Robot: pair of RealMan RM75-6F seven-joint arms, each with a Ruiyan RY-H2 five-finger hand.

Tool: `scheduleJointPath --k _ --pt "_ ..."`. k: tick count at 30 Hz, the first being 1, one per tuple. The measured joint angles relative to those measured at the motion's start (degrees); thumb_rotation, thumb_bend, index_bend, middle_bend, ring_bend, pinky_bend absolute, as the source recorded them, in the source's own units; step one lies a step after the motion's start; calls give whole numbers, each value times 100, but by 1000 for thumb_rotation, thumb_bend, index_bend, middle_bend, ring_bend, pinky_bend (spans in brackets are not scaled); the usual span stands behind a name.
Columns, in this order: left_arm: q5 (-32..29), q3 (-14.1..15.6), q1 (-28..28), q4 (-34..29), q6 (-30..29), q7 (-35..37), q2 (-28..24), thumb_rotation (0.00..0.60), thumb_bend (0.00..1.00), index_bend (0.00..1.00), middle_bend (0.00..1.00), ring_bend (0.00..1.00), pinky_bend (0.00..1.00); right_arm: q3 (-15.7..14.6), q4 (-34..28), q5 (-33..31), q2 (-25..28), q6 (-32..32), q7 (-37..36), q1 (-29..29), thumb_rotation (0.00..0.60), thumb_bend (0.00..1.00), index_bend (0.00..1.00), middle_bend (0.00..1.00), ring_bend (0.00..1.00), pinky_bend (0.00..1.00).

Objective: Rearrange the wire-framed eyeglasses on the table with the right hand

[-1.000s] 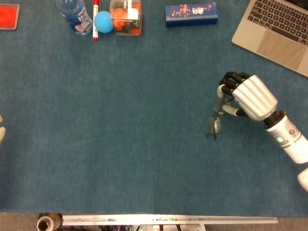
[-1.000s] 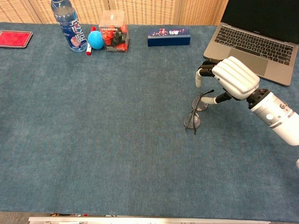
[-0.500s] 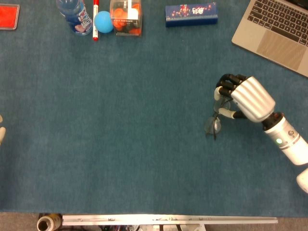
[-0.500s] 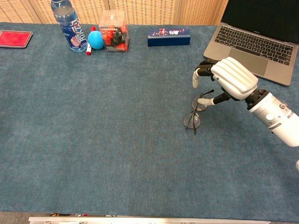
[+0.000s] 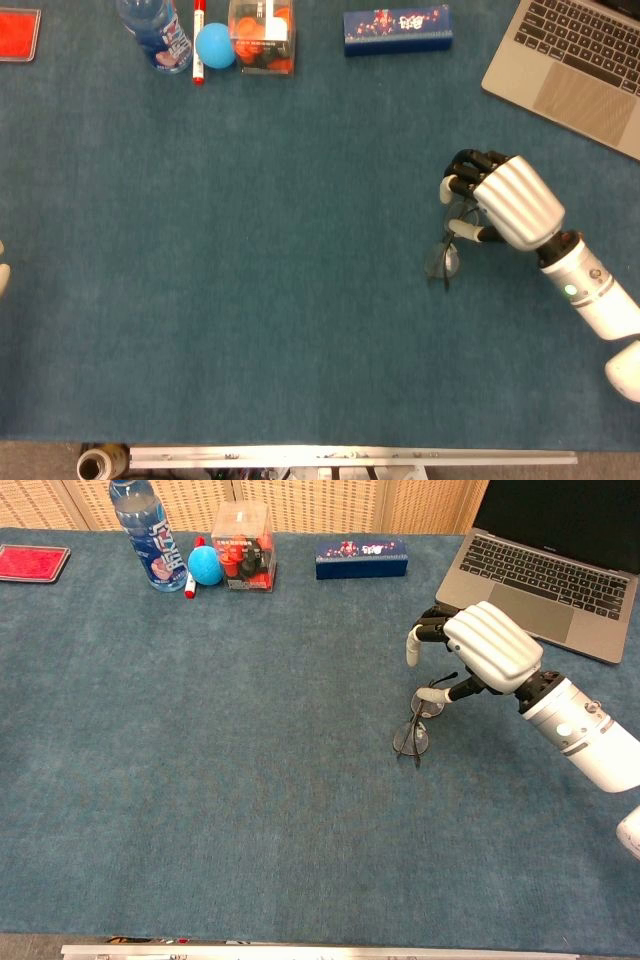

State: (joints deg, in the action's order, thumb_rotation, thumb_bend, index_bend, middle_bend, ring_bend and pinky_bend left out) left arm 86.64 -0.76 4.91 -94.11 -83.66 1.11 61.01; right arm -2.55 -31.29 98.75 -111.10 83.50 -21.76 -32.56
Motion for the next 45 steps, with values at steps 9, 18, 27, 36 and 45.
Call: scheduleJointPath --k 9,18,27,36,45 --pt "8 6 -5 4 -5 30 -10 600 280 515 487 313 463 7 308 -49 -170 -48 -129 -13 600 94 554 522 335 557" --pt "19 12 -5 0 -5 9 -6 600 281 515 487 313 463 -10 527 -106 -259 -132 -219 16 600 94 554 522 335 557" --pt "17 6 -9 -3 -19 19 -11 600 281 515 487 313 463 -49 767 -130 -394 -211 -296 38 600 94 553 522 335 557" --pt "24 5 -7 -10 -21 20 -16 600 281 515 487 313 463 -82 936 -142 -466 -255 -316 45 600 94 554 522 335 557" --pt "29 11 -12 -5 -22 25 -15 600 280 515 487 313 463 -123 1039 -145 -489 -290 -323 63 600 94 553 522 335 557"
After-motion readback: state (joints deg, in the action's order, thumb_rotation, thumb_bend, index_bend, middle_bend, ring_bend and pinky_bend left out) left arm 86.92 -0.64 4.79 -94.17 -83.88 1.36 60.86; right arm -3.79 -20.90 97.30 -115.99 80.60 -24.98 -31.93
